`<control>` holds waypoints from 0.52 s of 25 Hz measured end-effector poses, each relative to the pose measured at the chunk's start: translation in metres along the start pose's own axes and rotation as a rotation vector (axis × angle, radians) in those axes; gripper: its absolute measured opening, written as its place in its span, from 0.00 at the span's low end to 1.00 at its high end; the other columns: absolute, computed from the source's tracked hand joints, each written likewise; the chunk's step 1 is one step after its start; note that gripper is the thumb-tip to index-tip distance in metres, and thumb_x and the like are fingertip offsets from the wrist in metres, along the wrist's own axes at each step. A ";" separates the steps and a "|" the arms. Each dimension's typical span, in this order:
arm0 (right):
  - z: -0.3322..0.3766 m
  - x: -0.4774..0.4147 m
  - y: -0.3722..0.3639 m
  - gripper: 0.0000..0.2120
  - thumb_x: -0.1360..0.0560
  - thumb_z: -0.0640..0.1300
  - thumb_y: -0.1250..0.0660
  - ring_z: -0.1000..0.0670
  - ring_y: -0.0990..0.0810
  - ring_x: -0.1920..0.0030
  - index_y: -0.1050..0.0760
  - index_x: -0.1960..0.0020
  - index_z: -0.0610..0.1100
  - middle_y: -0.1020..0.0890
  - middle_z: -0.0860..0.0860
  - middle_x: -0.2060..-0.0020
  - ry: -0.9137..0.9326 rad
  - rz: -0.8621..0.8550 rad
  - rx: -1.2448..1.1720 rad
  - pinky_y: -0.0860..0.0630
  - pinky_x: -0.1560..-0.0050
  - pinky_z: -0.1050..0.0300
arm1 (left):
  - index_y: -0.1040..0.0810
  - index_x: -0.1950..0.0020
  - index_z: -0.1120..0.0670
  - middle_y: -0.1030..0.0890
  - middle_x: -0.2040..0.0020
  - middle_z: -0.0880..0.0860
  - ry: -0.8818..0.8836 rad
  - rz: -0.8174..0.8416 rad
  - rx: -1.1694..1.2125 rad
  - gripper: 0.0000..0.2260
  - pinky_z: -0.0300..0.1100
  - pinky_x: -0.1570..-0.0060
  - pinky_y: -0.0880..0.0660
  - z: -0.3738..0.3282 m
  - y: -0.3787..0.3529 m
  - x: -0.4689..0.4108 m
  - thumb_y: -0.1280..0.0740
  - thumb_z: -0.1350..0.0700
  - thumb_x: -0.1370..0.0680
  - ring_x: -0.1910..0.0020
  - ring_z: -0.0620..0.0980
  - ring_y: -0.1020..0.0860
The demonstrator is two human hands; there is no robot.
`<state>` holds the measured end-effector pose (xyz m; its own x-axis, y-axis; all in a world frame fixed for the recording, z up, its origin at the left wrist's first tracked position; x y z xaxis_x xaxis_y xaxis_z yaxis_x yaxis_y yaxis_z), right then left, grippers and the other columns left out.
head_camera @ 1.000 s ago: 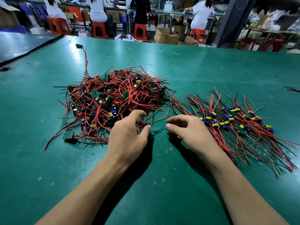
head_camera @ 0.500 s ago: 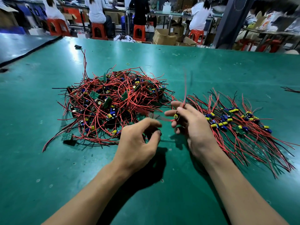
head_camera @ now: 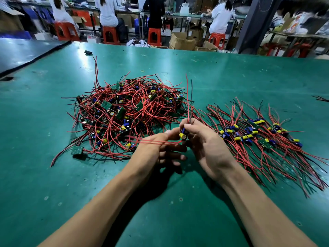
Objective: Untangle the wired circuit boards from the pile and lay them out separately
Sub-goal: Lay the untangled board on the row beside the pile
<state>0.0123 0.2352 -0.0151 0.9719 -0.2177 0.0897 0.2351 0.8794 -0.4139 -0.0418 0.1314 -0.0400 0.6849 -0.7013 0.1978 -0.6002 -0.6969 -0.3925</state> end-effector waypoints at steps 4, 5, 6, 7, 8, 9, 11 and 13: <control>0.002 -0.003 0.004 0.06 0.23 0.47 0.31 0.46 0.18 0.60 0.17 0.52 0.45 0.15 0.43 0.45 0.071 0.030 0.126 0.20 0.68 0.54 | 0.15 0.48 0.52 0.15 0.51 0.59 0.036 0.068 0.094 0.10 0.42 0.63 0.20 0.000 0.004 0.001 0.33 0.54 0.25 0.60 0.56 0.15; 0.000 -0.004 0.006 0.08 0.24 0.47 0.31 0.46 0.16 0.56 0.16 0.51 0.44 0.15 0.42 0.44 0.086 0.012 0.159 0.19 0.65 0.54 | 0.15 0.49 0.54 0.15 0.52 0.60 -0.002 0.070 0.082 0.08 0.42 0.64 0.20 0.000 0.005 0.000 0.33 0.57 0.24 0.60 0.56 0.15; -0.002 -0.005 0.008 0.10 0.25 0.48 0.31 0.46 0.15 0.52 0.16 0.50 0.44 0.15 0.42 0.45 0.097 -0.009 0.182 0.18 0.63 0.54 | 0.15 0.50 0.55 0.15 0.53 0.59 -0.041 0.075 0.061 0.07 0.41 0.65 0.20 0.000 0.004 0.001 0.31 0.60 0.25 0.61 0.56 0.15; -0.002 -0.005 0.011 0.11 0.25 0.49 0.31 0.47 0.15 0.51 0.15 0.49 0.44 0.14 0.43 0.46 0.104 -0.033 0.202 0.17 0.61 0.54 | 0.16 0.50 0.56 0.15 0.55 0.59 -0.077 0.084 0.043 0.07 0.40 0.66 0.21 0.000 0.003 0.001 0.28 0.62 0.27 0.62 0.55 0.16; -0.002 -0.005 0.014 0.11 0.25 0.50 0.30 0.48 0.14 0.51 0.15 0.48 0.45 0.14 0.44 0.48 0.108 -0.060 0.224 0.18 0.60 0.55 | 0.16 0.50 0.56 0.15 0.57 0.58 -0.105 0.089 0.022 0.09 0.39 0.67 0.21 -0.001 0.002 0.001 0.26 0.63 0.29 0.63 0.54 0.16; 0.000 -0.005 0.017 0.12 0.26 0.51 0.29 0.49 0.14 0.53 0.14 0.48 0.46 0.13 0.45 0.50 0.113 -0.088 0.253 0.18 0.61 0.56 | 0.16 0.52 0.56 0.16 0.58 0.57 -0.122 0.086 -0.005 0.09 0.38 0.67 0.22 -0.002 0.001 0.002 0.26 0.63 0.31 0.63 0.53 0.16; 0.004 -0.004 0.025 0.12 0.29 0.53 0.27 0.51 0.16 0.60 0.14 0.52 0.46 0.13 0.47 0.58 0.129 -0.139 0.337 0.20 0.62 0.56 | 0.15 0.57 0.54 0.15 0.60 0.57 -0.137 0.073 -0.073 0.07 0.37 0.68 0.22 -0.002 0.002 0.002 0.26 0.65 0.31 0.63 0.51 0.16; 0.009 -0.004 0.032 0.11 0.32 0.54 0.24 0.52 0.21 0.66 0.15 0.58 0.46 0.17 0.49 0.65 0.149 -0.172 0.409 0.23 0.62 0.56 | 0.16 0.58 0.54 0.15 0.60 0.56 -0.142 0.075 -0.158 0.09 0.37 0.66 0.21 -0.001 0.003 0.002 0.27 0.67 0.30 0.61 0.51 0.16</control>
<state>0.0160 0.2678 -0.0210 0.9132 -0.4072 -0.0179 0.4071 0.9133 -0.0108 -0.0426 0.1278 -0.0403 0.6802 -0.7319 0.0404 -0.7016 -0.6660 -0.2533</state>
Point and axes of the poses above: each hand's wrist, its own x-axis away from the middle knuckle, its own y-axis out of the back of the hand, z = x × y, the point moved 5 cm from there along -x, towards the middle knuckle
